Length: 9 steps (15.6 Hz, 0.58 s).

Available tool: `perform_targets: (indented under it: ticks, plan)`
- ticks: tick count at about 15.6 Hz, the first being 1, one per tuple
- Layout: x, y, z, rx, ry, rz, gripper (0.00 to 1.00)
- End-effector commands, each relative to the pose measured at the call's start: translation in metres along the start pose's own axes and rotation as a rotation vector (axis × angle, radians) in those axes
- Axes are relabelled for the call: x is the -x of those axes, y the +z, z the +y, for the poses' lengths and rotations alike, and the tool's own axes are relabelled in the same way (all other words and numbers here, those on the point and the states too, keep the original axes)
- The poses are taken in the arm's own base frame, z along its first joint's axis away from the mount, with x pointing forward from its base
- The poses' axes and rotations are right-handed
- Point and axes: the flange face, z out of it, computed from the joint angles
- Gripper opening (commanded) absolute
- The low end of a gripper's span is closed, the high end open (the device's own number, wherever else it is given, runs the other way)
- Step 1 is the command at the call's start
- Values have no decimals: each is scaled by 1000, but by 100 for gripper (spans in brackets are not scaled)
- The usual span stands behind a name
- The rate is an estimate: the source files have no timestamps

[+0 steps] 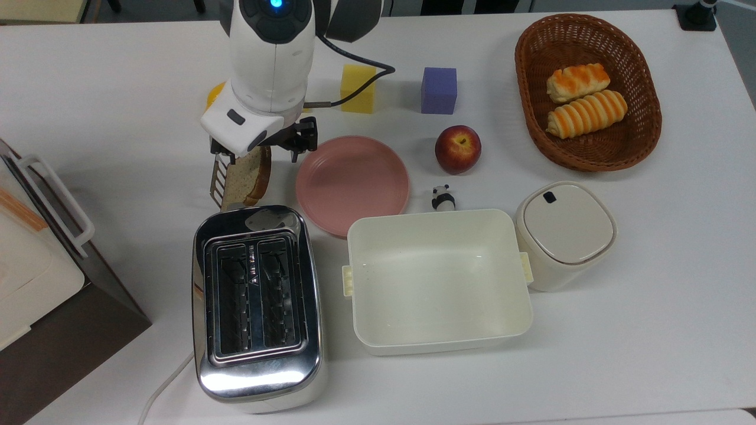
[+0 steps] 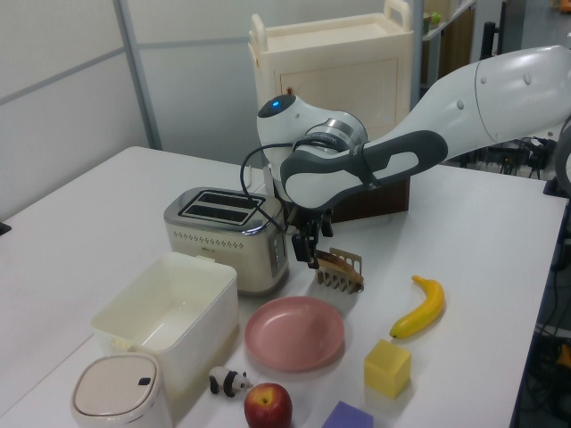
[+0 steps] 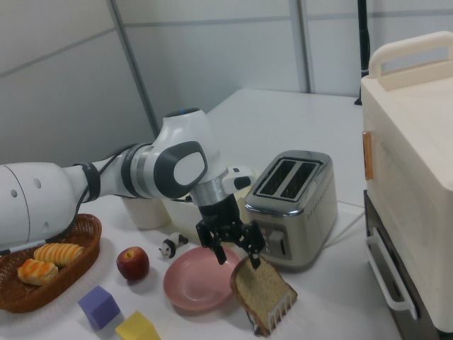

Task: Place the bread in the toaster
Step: 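Close the gripper on the bread slice's crust edge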

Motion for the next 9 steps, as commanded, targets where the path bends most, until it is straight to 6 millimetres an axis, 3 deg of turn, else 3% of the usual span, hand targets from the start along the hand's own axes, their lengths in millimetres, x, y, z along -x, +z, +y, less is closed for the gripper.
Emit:
perform_targets:
  ticks: [1,2,3,4,5,6,7,9]
  plan:
    - [1,6,0,15,16,9,82]
    - [1,8,2,15,17,7,82]
    - [1,11,3,13,20,4,52]
    - [0,14,3,11,18,1,51]
    - [-1,16,3,10,18,4,43]
    - [-2,16,5,9,22,19,16]
    - [-3,16,4,3,26,26,0]
    - [-3,16,4,3,26,26,0]
